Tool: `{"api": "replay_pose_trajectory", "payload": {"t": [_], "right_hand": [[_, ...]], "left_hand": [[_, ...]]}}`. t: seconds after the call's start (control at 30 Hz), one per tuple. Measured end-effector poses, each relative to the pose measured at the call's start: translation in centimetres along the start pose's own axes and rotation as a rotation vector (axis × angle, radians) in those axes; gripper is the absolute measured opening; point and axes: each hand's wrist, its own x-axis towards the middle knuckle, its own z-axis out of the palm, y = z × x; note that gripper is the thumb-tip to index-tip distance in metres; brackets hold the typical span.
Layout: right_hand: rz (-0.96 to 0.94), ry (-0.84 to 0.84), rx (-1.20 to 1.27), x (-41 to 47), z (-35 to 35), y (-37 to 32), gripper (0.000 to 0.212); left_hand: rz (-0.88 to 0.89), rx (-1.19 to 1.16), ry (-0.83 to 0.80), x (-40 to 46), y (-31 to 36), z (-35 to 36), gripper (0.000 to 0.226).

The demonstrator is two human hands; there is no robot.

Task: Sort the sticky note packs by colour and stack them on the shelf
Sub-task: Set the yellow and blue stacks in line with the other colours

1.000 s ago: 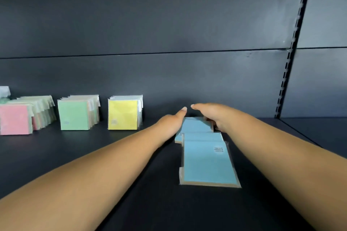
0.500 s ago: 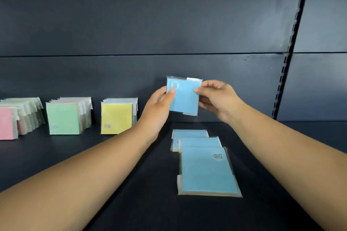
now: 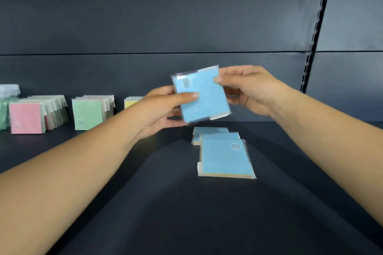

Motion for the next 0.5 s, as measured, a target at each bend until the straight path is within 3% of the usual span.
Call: {"api": "replay_pose_trajectory", "payload": {"t": [0.2,0.27,0.4,0.5], "right_hand": [[-0.008,-0.059,-0.319,-0.5,0.4,-2.1,0.012],[-0.015,-0.078,-0.34,-0.7,1.0,-2.2,0.014],[-0.025,-0.057,-0.3,-0.8,2.0,-1.9,0.012],[0.011,-0.013,-0.208,-0.8,1.7,-1.2,0.007]], "left_hand": [[0.018,0.057,-0.142,-1.7,1.0,0.0,0.047],[-0.006,0.081,-0.17,-1.8,0.5,0.5,0.036],[-0.032,0.006,-0.069,-1.9,-0.1,0.7,0.007],[-0.054,-0.068,0.015,-2.0,-0.5,0.0,0.004]]}}
